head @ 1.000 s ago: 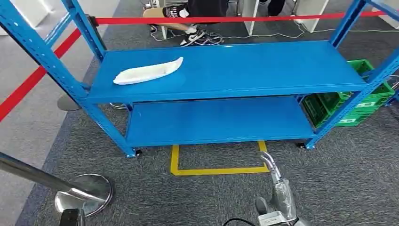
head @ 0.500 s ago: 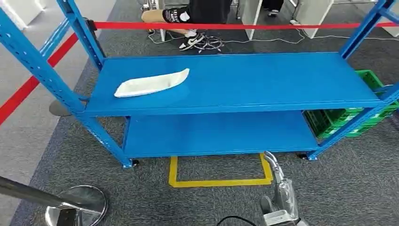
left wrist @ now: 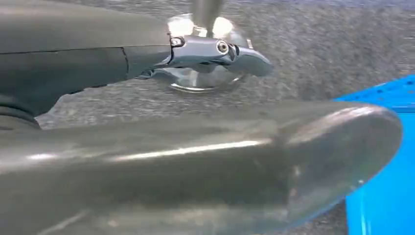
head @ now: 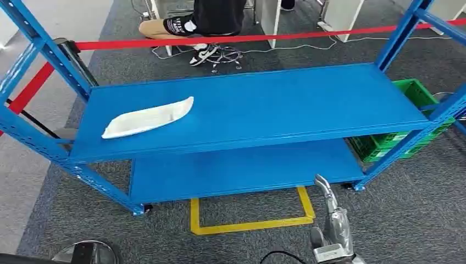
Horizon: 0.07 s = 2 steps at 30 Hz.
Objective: Take the parts from the cabinet and place them on the table.
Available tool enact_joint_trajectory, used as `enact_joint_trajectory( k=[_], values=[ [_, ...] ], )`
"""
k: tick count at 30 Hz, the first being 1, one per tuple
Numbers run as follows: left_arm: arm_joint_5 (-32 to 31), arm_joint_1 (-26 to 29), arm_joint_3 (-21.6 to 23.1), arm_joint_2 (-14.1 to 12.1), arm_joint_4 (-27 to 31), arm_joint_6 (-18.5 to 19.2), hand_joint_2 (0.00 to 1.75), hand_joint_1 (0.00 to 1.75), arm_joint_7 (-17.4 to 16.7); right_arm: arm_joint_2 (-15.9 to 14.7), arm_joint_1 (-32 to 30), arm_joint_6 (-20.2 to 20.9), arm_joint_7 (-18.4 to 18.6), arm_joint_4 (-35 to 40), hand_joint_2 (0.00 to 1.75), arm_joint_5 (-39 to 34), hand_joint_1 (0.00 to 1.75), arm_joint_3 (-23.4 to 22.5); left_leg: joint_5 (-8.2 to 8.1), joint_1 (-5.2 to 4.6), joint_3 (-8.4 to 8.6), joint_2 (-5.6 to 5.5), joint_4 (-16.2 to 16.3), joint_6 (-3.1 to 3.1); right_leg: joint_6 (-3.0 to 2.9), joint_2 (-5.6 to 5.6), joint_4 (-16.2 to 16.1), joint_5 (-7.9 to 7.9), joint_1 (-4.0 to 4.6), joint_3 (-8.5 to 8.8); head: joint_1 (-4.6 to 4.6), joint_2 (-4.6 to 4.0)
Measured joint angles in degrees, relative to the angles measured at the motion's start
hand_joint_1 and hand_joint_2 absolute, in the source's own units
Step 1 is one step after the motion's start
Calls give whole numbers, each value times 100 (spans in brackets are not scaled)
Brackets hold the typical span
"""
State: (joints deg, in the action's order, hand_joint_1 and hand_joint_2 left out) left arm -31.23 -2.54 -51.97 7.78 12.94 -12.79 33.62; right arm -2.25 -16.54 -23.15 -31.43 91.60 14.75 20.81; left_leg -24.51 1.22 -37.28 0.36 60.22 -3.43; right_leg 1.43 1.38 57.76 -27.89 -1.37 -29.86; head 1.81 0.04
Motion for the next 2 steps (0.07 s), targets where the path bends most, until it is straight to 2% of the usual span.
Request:
enact_joint_trajectory(
  k=[1, 2],
  values=[
    [-4, -20, -2, 0, -7, -13, 0, 0, -7, 0, -3, 13, 9, 0, 0, 15, 0, -2, 17, 17, -42, 42, -334, 31, 42, 34, 82, -70, 35, 40, 48, 0],
    [-9, -21, -2, 0, -9, -24, 175, 0, -40, 0, 1, 13, 22, 0, 175, 17, 0, -4, 126, 7, -29, 32, -239, 59, 87, 35, 74, -131, 35, 1, 31, 2]
  ],
)
